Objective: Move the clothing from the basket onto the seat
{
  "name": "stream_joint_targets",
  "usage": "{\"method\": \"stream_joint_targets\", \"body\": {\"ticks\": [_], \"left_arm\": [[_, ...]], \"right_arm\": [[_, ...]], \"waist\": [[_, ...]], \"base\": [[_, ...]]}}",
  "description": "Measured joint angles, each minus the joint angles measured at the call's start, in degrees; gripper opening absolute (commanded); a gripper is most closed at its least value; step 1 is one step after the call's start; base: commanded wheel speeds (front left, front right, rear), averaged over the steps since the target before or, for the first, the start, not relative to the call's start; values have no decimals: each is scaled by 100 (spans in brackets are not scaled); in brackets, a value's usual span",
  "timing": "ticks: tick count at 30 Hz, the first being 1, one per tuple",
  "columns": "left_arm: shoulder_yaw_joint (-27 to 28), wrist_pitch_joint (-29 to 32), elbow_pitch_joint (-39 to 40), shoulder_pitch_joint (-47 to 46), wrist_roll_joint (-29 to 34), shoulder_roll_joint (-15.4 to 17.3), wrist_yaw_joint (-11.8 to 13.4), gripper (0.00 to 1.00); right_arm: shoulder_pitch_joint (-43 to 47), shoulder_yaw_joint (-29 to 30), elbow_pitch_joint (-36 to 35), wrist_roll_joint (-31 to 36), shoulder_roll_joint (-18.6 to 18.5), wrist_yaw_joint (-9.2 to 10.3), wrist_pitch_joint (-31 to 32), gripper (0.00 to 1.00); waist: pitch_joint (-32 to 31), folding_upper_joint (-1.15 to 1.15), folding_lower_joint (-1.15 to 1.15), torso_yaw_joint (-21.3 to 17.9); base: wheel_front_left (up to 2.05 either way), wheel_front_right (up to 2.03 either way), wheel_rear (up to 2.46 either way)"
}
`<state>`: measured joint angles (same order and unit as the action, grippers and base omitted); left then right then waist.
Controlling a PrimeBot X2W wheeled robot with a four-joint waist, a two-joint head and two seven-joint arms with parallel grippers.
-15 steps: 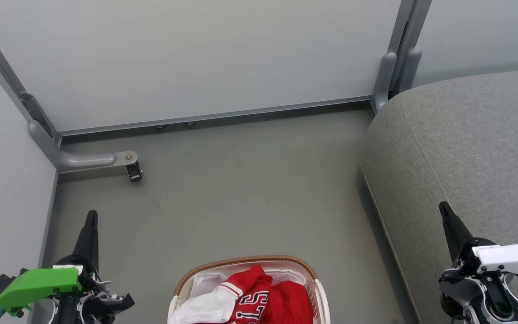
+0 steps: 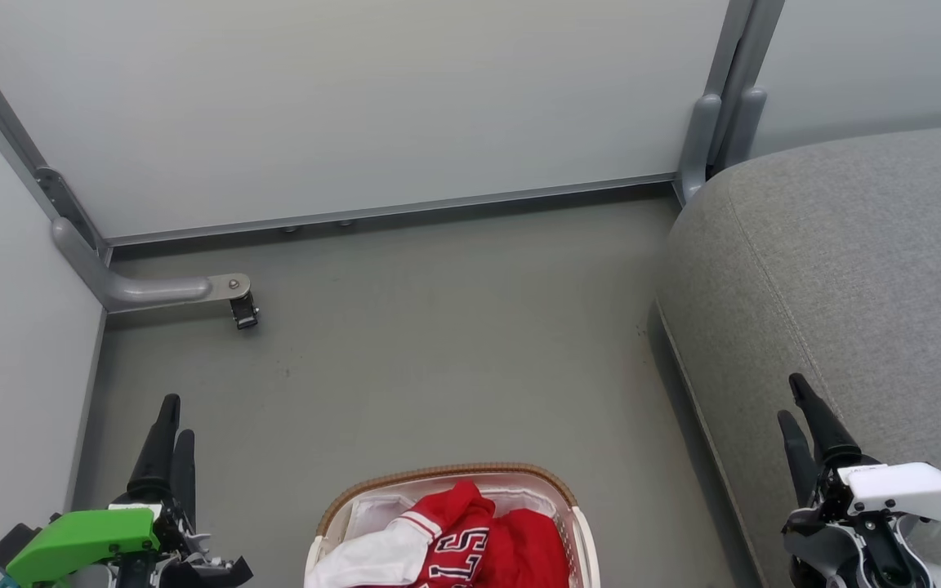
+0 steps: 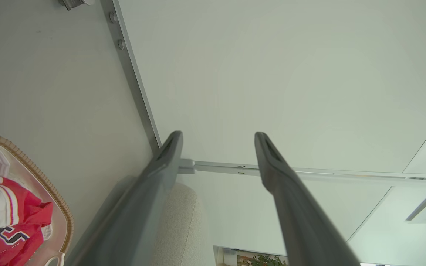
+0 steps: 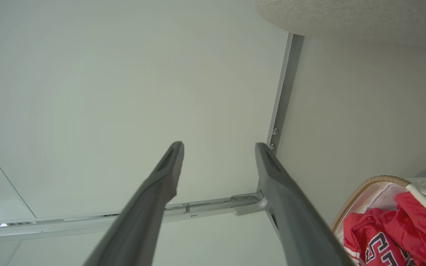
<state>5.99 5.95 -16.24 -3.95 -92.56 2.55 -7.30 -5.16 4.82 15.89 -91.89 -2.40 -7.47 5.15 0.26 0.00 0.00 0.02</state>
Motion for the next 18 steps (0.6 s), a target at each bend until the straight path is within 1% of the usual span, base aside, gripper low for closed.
{"method": "stream_joint_targets", "body": {"ticks": [5, 9, 18], "left_arm": [[-60, -180, 27, 0, 193, 54, 0, 100], [-172, -316, 3, -1, 498, 167, 0, 100], [-192, -553, 14, -1, 1684, 232, 0, 100]], "right_arm": [[-24, -137, -1, 303, -40, 0, -148, 100], [-60, -196, -2, 745, -46, 0, -255, 100], [-135, -463, -38, 1881, -63, 0, -476, 100]], "waist": [[7, 0, 0, -2], [14, 0, 0, -3], [28, 0, 0, -2]], "base": [[0, 0, 0], [0, 0, 0], [0, 0, 0]]}}
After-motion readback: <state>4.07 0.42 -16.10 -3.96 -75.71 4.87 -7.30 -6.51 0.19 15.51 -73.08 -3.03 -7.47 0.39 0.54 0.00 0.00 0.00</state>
